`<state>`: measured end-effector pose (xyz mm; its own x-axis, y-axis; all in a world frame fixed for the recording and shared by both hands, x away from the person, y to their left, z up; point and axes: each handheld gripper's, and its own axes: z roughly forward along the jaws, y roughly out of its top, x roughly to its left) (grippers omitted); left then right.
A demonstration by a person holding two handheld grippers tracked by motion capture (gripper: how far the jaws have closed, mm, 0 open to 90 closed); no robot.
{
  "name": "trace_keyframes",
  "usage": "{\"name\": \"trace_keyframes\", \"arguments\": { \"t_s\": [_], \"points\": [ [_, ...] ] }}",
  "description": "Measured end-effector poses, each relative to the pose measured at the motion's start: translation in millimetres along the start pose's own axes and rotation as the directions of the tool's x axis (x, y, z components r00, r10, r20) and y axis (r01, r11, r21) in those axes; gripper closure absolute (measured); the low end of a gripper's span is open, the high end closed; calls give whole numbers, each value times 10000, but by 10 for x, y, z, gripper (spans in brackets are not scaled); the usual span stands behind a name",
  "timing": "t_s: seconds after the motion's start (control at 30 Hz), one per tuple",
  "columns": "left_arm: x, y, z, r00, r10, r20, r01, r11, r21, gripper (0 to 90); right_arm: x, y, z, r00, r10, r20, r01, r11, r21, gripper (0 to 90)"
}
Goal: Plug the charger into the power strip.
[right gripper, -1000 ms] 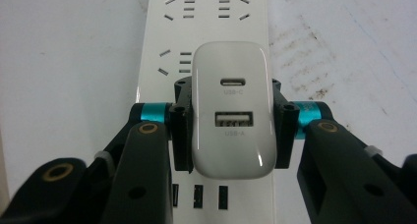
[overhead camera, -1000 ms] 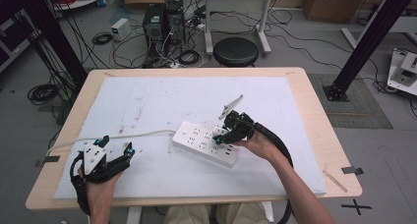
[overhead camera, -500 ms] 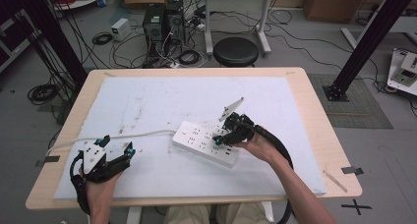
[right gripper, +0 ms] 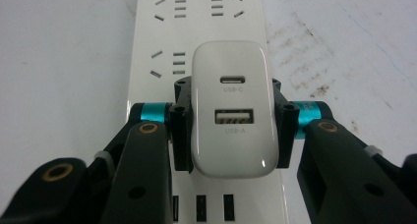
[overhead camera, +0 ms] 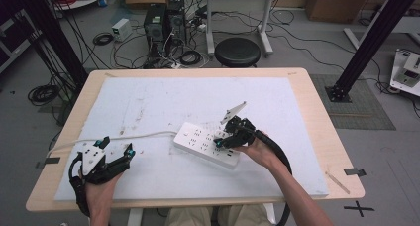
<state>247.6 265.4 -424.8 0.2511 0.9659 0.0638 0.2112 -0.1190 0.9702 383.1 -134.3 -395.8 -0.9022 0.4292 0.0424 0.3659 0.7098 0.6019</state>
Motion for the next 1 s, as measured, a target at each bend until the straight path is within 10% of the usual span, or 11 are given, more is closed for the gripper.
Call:
{"name": "trace_keyframes", "arguments": {
  "t_s": [0.77,1.0],
  "points": [
    [29,-72,-34,10000,-93,0,93,9998,181,221,-54,-86,25,9991,-272,-312,252,9977,-625,640],
    [0,-77,-11,10000,-70,17,70,9998,201,222,51,-102,31,9978,-575,319,595,9960,-664,640]
  ]
}}
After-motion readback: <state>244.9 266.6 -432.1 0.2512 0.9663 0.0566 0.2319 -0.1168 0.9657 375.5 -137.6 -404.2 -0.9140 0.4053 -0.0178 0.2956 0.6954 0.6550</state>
